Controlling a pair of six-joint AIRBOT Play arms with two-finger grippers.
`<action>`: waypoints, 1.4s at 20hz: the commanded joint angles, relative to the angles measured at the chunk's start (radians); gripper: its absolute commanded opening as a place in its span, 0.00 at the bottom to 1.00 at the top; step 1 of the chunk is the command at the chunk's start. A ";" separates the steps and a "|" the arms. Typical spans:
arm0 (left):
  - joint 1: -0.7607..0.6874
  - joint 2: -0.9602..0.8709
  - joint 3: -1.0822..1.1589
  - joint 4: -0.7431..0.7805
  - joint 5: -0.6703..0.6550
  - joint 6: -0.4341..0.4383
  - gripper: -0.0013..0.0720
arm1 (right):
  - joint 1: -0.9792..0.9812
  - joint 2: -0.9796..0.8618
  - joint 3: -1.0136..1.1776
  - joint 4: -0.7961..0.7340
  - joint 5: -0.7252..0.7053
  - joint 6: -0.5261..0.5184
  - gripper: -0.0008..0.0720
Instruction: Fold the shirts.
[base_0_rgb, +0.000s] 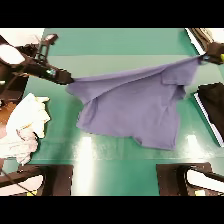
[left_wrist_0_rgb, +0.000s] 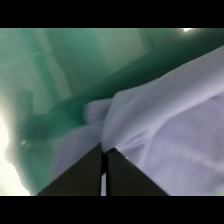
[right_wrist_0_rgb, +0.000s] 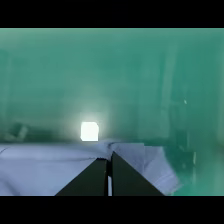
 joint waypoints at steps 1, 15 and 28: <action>0.000 -0.110 -0.022 -0.074 0.216 0.060 0.05 | 0.087 -0.119 -0.008 -0.077 -0.174 0.021 0.03; 0.164 -0.108 -0.144 -0.030 -0.159 0.003 0.60 | -0.012 0.050 -0.172 0.072 0.166 -0.081 0.50; 0.111 -0.113 -0.445 -0.182 0.044 0.155 0.60 | -0.005 0.273 -0.483 0.134 0.013 -0.089 0.43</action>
